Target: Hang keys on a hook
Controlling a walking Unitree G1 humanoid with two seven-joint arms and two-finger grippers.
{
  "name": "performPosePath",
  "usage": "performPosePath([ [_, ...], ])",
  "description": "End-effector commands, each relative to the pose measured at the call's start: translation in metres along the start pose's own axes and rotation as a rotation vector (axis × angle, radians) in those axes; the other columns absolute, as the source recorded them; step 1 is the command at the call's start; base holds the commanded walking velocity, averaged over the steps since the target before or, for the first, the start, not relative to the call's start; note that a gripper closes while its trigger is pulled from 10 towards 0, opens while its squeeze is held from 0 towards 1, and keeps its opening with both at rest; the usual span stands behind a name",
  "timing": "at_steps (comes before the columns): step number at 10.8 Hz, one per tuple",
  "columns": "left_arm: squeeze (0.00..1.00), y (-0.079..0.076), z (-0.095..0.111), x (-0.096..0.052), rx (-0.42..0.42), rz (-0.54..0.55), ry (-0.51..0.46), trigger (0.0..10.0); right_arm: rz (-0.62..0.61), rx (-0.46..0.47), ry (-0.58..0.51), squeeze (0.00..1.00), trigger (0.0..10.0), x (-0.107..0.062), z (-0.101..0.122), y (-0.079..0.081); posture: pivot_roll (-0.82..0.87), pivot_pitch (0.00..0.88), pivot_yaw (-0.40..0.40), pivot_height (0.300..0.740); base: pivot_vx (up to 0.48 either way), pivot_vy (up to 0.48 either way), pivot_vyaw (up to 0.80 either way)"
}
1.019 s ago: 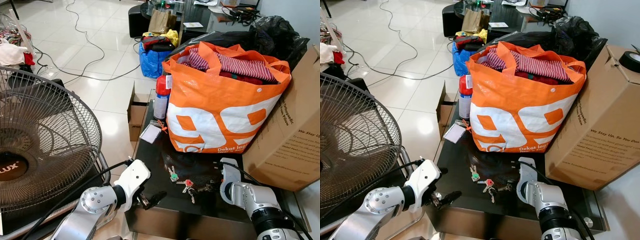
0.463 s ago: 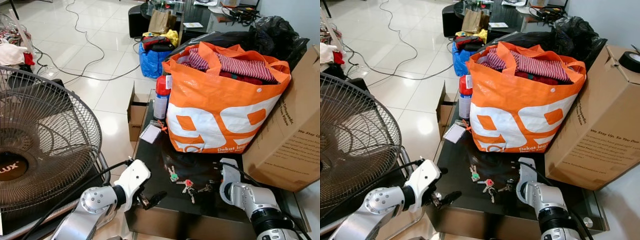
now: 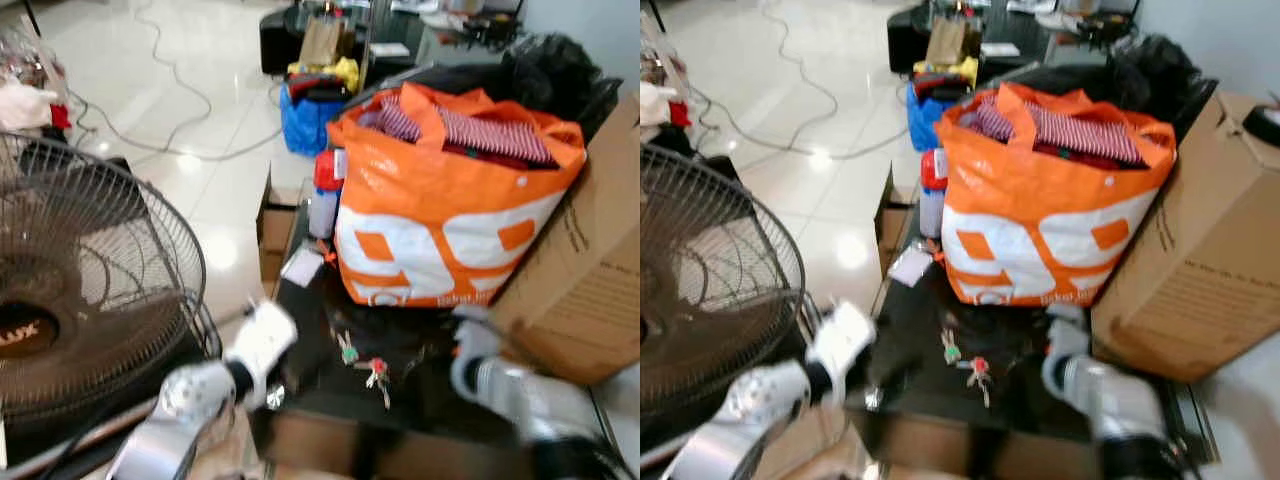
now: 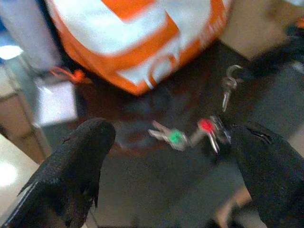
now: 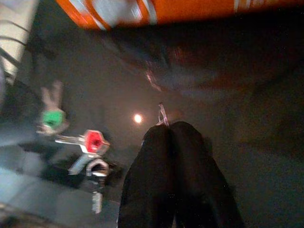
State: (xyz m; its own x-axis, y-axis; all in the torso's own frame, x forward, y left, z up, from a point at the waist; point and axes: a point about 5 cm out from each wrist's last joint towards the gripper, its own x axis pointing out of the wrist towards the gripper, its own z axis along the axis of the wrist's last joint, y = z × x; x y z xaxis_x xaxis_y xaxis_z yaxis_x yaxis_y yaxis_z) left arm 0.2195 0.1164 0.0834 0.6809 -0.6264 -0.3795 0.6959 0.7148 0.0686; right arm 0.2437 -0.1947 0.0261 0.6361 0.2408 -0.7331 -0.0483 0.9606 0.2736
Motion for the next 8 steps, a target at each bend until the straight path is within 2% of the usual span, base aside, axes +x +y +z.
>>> performPosePath([
  [1,0.0,0.005,0.012,-0.001,0.015,0.043,-0.061,10.0,0.032,0.001,-0.053,0.0,0.0,-0.011,0.012,0.001,-0.14,0.0,-0.066,0.74,0.0,0.0,0.0],
  [3,0.0,0.018,0.023,-0.004,0.011,0.152,-0.112,10.0,0.075,-0.015,-0.178,0.0,0.0,-0.044,0.029,0.009,-0.13,0.0,-0.05,0.74,0.0,0.0,0.0],
  [4,0.0,0.023,0.025,-0.005,0.031,0.197,-0.126,10.0,0.081,-0.026,-0.216,0.0,0.0,-0.053,0.033,0.011,-0.12,0.0,-0.054,0.74,0.0,0.0,0.0],
  [5,0.0,0.035,0.035,-0.009,0.086,0.294,-0.178,10.0,0.08,-0.054,-0.307,0.0,0.0,-0.07,0.04,0.018,-0.11,0.0,-0.046,0.74,0.0,0.0,0.0],
  [7,0.0,0.047,0.042,-0.01,0.086,0.377,-0.193,10.0,0.013,-0.107,-0.468,0.0,0.0,-0.09,0.049,0.028,-0.1,0.0,-0.026,0.74,0.0,0.0,0.0],
  [8,0.0,0.051,0.042,-0.009,0.093,0.394,-0.18,10.0,-0.042,-0.085,-0.547,0.0,0.0,-0.093,0.052,0.032,-0.11,0.0,-0.017,0.74,0.0,0.0,0.0],
])
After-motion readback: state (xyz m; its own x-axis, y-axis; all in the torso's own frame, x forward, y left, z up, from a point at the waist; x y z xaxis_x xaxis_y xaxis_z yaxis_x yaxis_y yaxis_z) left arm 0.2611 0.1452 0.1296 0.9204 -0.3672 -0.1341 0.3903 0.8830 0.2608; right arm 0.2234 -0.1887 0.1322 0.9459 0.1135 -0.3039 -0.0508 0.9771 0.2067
